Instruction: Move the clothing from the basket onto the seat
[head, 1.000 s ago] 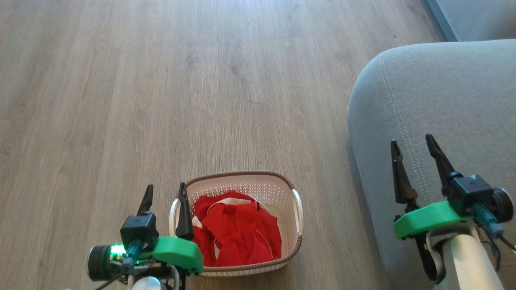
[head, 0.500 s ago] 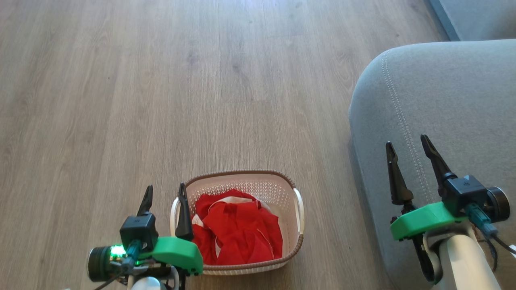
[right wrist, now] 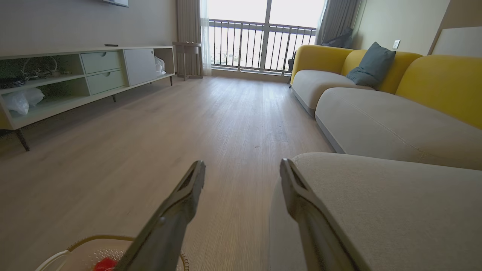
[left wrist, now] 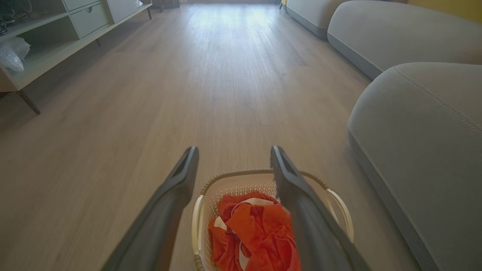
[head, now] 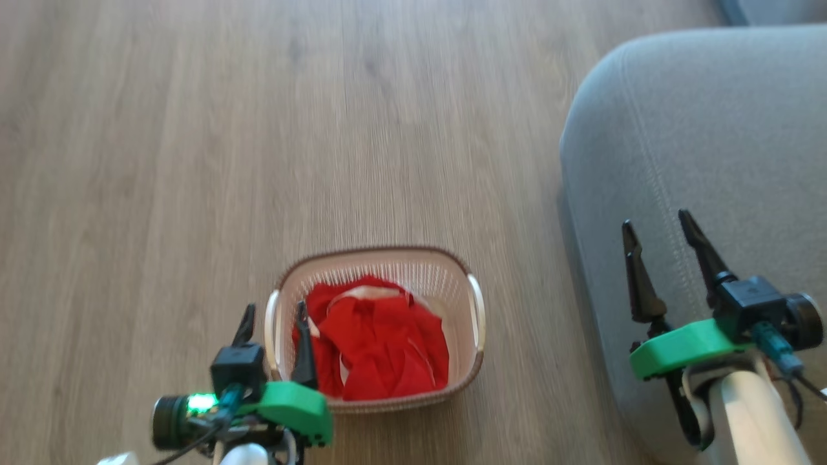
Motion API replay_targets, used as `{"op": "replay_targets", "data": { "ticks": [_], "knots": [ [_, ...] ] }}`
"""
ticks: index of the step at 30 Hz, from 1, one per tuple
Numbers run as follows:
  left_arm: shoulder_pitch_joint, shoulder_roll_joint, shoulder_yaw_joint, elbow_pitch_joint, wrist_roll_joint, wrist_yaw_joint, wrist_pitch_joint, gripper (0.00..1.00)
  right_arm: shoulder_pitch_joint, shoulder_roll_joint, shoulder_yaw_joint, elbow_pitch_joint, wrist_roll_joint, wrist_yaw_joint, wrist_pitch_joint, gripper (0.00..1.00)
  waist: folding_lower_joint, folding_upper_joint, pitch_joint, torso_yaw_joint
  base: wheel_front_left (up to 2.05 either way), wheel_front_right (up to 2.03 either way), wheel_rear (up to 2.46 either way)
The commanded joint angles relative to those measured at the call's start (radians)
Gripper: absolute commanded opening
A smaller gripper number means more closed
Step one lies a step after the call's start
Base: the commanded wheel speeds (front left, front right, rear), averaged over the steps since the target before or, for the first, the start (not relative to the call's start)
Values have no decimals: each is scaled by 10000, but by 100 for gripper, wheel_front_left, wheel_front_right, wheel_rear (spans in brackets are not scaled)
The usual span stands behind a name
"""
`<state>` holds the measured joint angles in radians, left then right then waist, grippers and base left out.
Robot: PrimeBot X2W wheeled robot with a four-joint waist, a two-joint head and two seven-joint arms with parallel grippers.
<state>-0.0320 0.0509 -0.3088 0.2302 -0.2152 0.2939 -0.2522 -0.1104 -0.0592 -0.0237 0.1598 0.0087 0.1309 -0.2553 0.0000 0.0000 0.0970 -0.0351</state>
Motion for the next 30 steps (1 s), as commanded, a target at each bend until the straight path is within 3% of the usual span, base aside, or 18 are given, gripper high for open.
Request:
{"op": "replay_targets", "data": {
  "ticks": [1, 6, 21, 30],
  "knots": [
    [-756, -7, 108, 0, 181, 63, -95, 100, -493, -193, 178, -451, 39, -2, -65, 100, 0, 0, 803, -118, 0, 0, 0],
    [-1366, -7, -264, 740, 363, -10, -95, 100, -789, -369, 109, -575, 113, -2, -65, 100, 0, 0, 1914, -288, 0, 0, 0],
    [-5606, -6, -1543, 5616, 1256, -991, -95, 100, -1783, -580, -39, -1147, 510, -2, -65, 100, 0, 0, 6189, -997, 0, 0, 0],
    [-8239, 167, -1949, 8771, 2039, -799, -95, 100, -2029, -275, -49, -1418, 711, -2, -65, 100, 0, 0, 7909, -1517, 0, 0, 0]
  ]
}}
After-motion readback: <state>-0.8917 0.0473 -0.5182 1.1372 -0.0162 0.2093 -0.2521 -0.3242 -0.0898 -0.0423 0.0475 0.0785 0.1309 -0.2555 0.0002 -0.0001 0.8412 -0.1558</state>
